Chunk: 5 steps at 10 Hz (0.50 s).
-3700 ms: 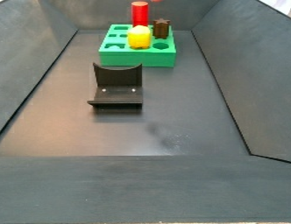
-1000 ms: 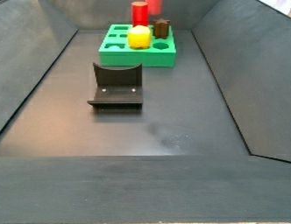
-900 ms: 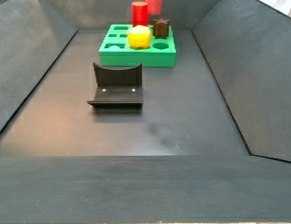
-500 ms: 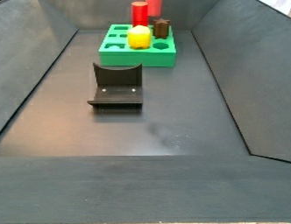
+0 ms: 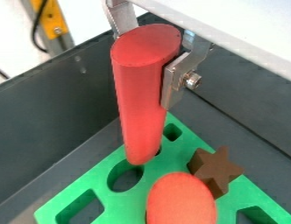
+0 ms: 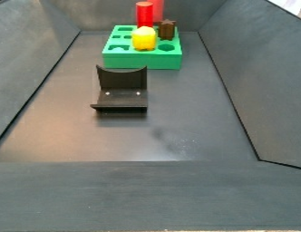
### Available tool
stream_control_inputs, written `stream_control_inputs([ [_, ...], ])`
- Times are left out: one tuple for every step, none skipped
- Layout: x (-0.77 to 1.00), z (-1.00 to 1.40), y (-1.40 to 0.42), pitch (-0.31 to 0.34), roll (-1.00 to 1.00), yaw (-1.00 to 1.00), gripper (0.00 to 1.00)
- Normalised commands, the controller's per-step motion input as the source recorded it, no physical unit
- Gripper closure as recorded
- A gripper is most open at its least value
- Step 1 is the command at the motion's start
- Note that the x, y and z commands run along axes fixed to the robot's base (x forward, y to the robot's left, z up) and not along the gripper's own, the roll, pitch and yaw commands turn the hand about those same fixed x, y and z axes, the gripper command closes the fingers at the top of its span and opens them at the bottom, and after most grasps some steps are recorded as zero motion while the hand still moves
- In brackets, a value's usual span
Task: Pick up the oval object. Move up. Move to above the board. Insert the oval object.
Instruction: Insert the oval object.
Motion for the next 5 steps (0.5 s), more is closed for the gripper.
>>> stream_control_inputs([
  [0.8,-0.1,-0.09,0.0,0.0,0.32,1.0],
  [0.8,-0.16,-0.11,0.0,0.0,0.31,1.0],
  [0.83,-0.17,-0.12,0.0,0.0,0.31,1.0],
  [0.8,-0.21,-0.17,0.0,0.02,0.25,1.0],
  [0.82,-0.21,-0.17,0.0,0.03,0.23,1.0],
])
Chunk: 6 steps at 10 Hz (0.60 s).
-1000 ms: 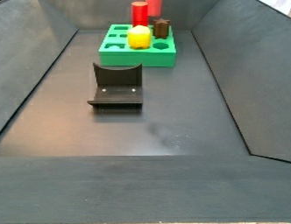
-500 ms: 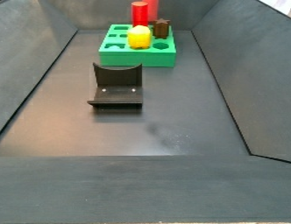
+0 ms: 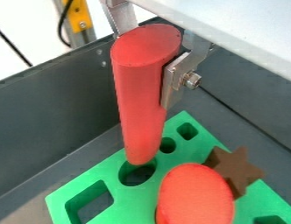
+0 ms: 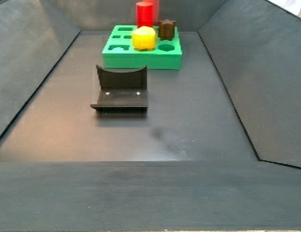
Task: Pick up the oval object. Move up. Move to above the board. Insert the oval object.
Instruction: Insert the oval object.
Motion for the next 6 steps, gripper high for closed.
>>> stream_control_inputs([
  [0.73,-0.2,-0.18,0.0,0.01,0.14,1.0],
  [0.44,-0.21,-0.01,0.0,0.03,0.0,1.0],
  [0.45,-0.15,0.0,0.016,0.06,0.03,1.0],
  [0.51,-0.07,0.12,0.063,0.11,0.1,1.0],
  [0.33,-0.08,0.15,0.059,0.1,0.0,1.0],
  [0.24,-0.13,0.19,0.046,0.1,0.0,1.0],
])
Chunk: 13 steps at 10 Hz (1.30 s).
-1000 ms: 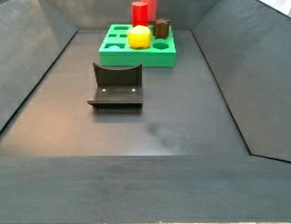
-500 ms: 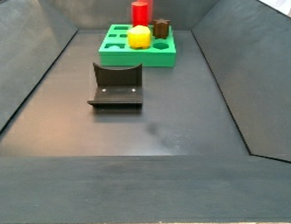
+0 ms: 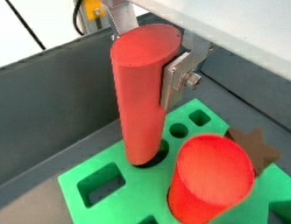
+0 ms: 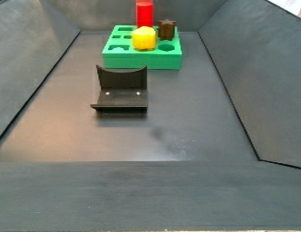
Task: Pick up the oval object. Move up. Move to above the board. Insert the oval object.
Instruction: Insert the oval object.
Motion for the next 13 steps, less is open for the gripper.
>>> stream_control_inputs([
  [0.0,-0.11,0.11,0.027,0.03,-0.29,1.0],
  [-0.1,-0.11,0.01,0.049,0.06,-0.34,1.0],
  [-0.15,-0.17,0.0,0.05,0.06,-0.34,1.0],
  [-0.19,-0.13,0.0,0.041,0.05,-0.29,1.0],
  [-0.12,-0.15,0.0,0.02,0.04,-0.23,1.0],
  [0.0,-0.5,-0.03,0.026,0.11,-0.35,1.0],
  [0.07,-0.76,-0.12,0.069,0.15,-0.54,1.0],
  [0.11,-0.98,-0.19,0.0,0.08,-0.77,1.0],
  [0.0,-1.0,-0.18,-0.07,0.04,-0.84,1.0],
  [0.0,-1.0,-0.14,-0.076,0.04,-0.9,1.0],
  [0.06,-1.0,-0.05,-0.003,0.0,-0.78,1.0],
  [0.0,0.01,0.04,0.0,0.0,-0.02,1.0],
  [0.0,0.0,0.0,0.0,0.0,0.0,1.0],
])
